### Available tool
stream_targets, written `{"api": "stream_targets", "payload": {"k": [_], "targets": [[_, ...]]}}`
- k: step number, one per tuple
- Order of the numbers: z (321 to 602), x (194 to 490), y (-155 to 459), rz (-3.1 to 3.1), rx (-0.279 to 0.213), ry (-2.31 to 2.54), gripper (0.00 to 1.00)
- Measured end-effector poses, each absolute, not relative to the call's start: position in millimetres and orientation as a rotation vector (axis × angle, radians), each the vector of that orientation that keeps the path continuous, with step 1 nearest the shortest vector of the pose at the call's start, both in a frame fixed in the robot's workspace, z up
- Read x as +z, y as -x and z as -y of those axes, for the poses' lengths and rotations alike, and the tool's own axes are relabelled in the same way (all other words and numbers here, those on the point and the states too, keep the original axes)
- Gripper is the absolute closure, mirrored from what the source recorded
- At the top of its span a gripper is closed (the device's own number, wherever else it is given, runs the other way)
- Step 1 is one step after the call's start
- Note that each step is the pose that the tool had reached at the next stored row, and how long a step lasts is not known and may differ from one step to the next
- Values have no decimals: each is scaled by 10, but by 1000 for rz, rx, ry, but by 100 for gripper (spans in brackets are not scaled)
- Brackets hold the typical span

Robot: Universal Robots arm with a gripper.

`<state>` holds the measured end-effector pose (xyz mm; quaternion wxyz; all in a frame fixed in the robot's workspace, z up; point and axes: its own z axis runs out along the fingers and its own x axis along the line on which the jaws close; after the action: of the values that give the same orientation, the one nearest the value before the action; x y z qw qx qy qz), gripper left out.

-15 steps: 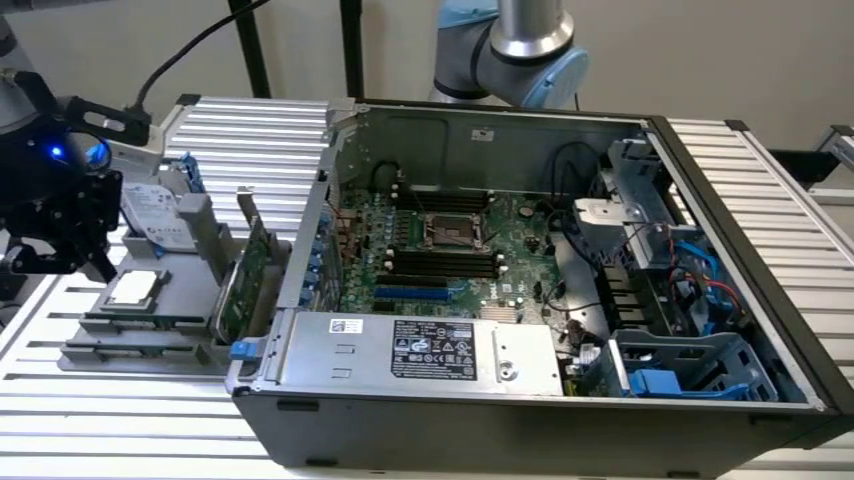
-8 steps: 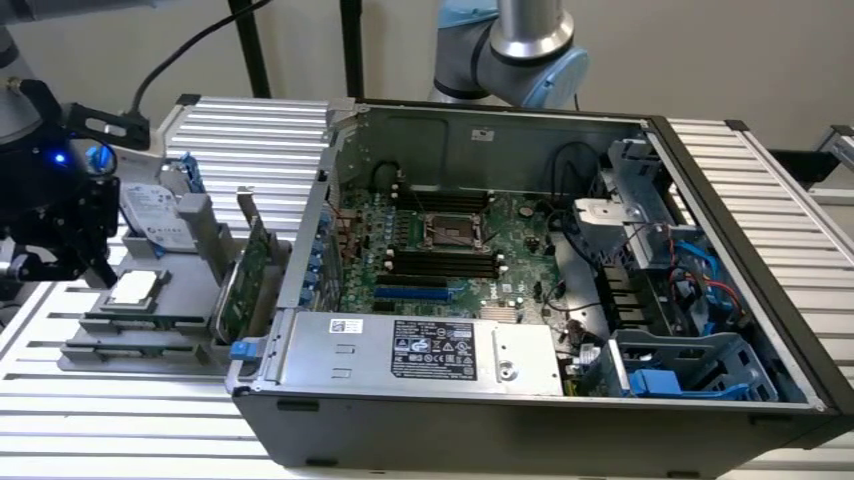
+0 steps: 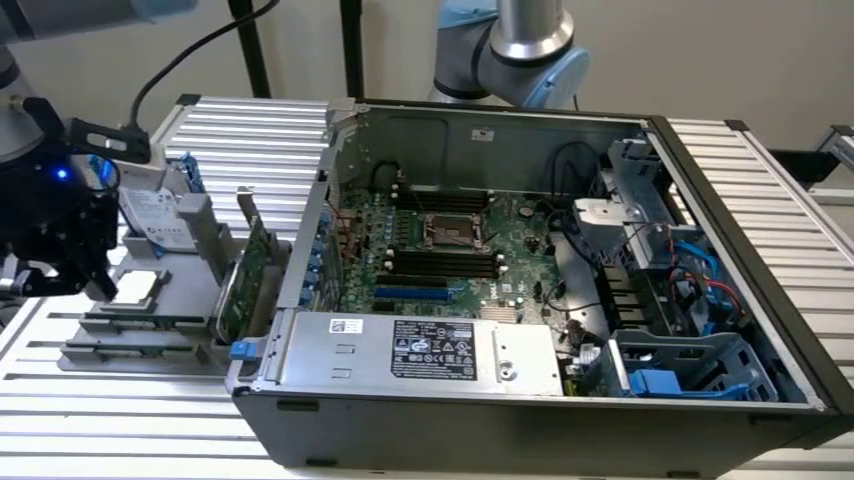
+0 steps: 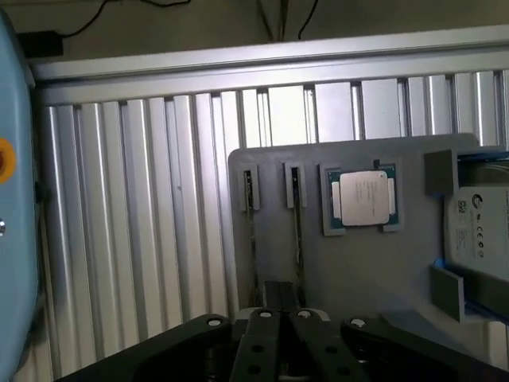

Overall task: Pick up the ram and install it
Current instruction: 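Pick up the ram and move it above insertion slot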

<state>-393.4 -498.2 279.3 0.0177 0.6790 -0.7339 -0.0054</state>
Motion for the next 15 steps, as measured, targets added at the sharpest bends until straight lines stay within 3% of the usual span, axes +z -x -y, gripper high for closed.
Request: {"api": "stream_targets", "payload": {"k": [11,12,15], "targets": [[5058,2630,3912,2212,-16,-2180,100],[5068,2613,3910,2212,-16,-2181,0],[5076,2571,3911,2212,-18,-2183,0]]}}
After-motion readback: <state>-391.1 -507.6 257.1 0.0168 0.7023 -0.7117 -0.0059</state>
